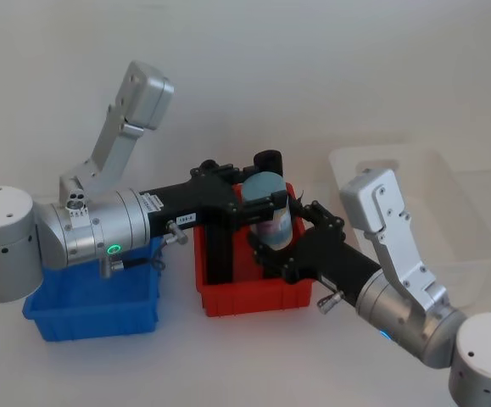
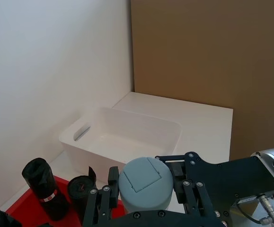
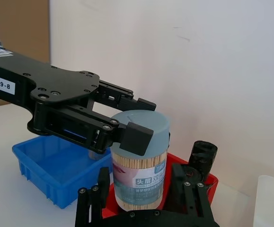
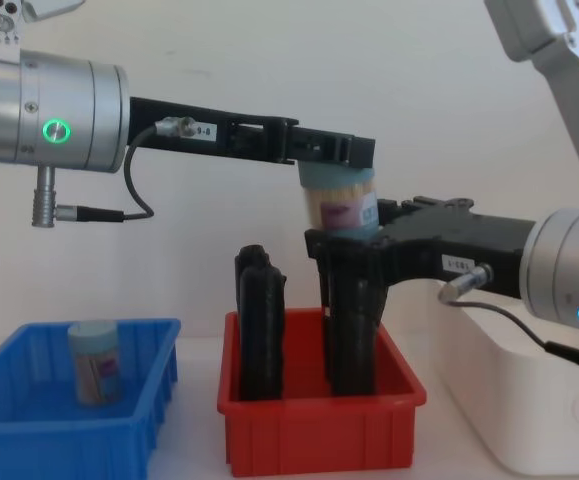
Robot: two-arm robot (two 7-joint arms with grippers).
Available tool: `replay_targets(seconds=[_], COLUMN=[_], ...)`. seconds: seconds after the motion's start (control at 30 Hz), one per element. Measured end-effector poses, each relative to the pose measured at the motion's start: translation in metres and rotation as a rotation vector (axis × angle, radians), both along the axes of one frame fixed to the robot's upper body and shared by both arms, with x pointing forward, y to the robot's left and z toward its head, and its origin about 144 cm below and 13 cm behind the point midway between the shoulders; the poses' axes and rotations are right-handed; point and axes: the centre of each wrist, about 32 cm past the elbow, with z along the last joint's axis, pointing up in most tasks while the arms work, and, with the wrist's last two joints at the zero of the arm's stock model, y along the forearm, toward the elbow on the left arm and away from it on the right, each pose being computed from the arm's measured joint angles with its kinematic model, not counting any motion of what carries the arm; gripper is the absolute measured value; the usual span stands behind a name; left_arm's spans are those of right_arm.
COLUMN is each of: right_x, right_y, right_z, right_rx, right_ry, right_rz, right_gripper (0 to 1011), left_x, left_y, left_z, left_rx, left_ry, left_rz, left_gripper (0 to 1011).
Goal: Pick the cotton swabs from the blue box and place them into the white box.
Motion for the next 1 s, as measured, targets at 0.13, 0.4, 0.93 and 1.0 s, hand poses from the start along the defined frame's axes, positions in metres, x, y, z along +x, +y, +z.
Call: replay_targets(seconds=[0.13,0.4,0.93,1.0], right_x=[0.0015,0.0047,0.0063,0.006], right_y=[0.0006,0.0017,0.001,0.0005], right_z=[-0.001,-0.0039,-0.0059,-0.006], right_rx=[0.015,0.042,0.057,0.057], right_ry=[0.002,0.008,0.007,0.006], right_rz=[0.001,0.005,-0.01,-0.013], right_gripper=[741,622,622,622], left_x=[0.0,0.0,0.0,0.0], left_y=[0.0,0.0001,0.0,0.0], left_z=[0.0,0.0001,0.0,0.0], left_rx=[0.0,0.0,0.0,0.0], left_ry=[0.0,-0.001,0.0,0.0], left_rz=[0.0,0.002,0.0,0.0], left_gripper=[669,670,999,1000])
